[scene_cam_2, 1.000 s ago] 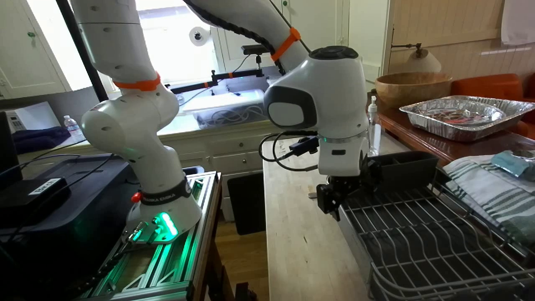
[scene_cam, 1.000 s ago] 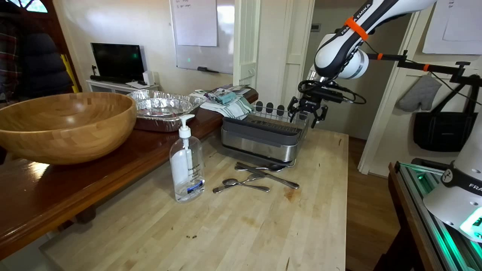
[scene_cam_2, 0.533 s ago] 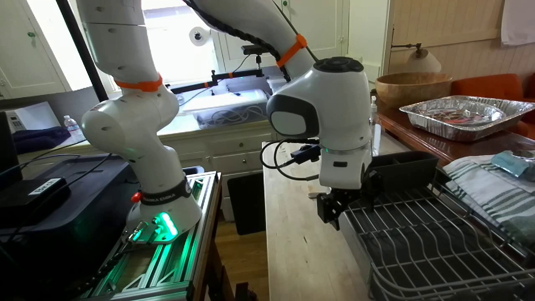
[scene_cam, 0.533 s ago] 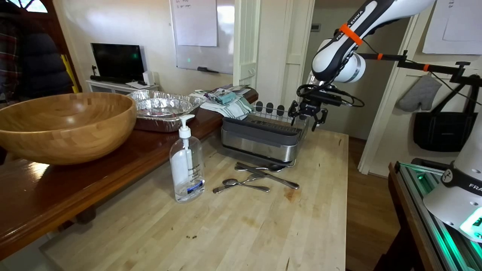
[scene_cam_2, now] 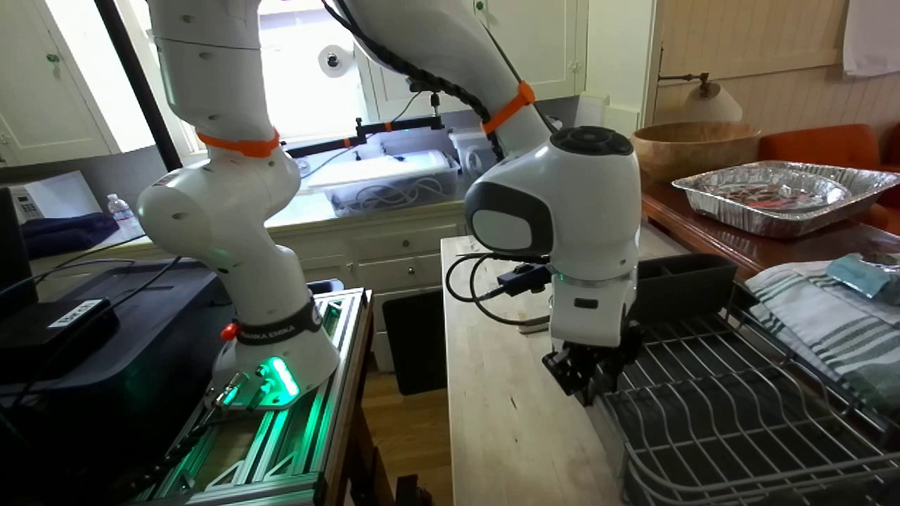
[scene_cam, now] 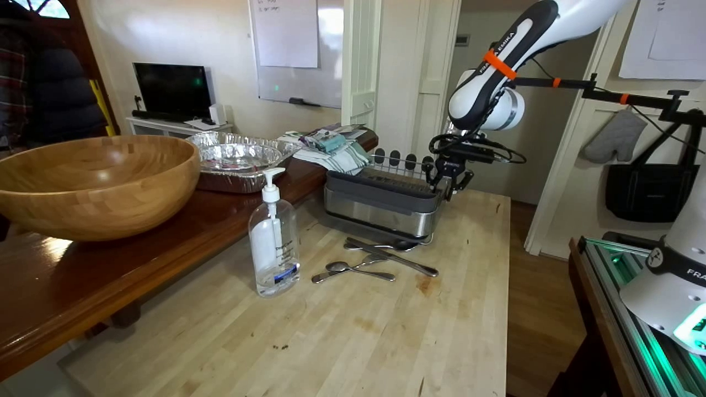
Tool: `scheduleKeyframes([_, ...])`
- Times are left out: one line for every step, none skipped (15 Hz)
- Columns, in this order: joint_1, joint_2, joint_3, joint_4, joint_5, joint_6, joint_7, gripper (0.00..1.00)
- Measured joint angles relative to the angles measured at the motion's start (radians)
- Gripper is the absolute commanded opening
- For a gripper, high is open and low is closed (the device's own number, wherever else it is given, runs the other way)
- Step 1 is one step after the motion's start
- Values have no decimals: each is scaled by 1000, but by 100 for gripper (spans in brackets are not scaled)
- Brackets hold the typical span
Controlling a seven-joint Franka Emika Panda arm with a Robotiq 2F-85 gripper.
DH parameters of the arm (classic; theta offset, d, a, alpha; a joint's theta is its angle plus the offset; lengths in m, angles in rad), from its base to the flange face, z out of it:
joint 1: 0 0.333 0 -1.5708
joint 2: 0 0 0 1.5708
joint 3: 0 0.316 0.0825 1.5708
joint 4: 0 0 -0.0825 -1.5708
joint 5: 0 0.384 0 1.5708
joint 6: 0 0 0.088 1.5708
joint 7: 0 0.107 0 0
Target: Turn the plate rack to the left
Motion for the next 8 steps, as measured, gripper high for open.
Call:
scheduleKeyframes([1,5,-6,0,-5,0,-1,8])
scheduleKeyframes([4,6,-13,0,-14,-2,-2,7])
scheduleKeyframes([9,7,-19,2,-25,-2,0,8])
scheduleKeyframes([16,8,-27,4,-41,-2,0,8])
scheduleKeyframes([23,8,-35,6,-64,-2,3,8])
scheduleKeyframes([28,9,-44,8,-87,-2,4,8])
scheduleKeyframes([31,10,-52,11,-111,-2,4,8])
scheduleKeyframes([35,12,-62,13,-135,-2,3,8])
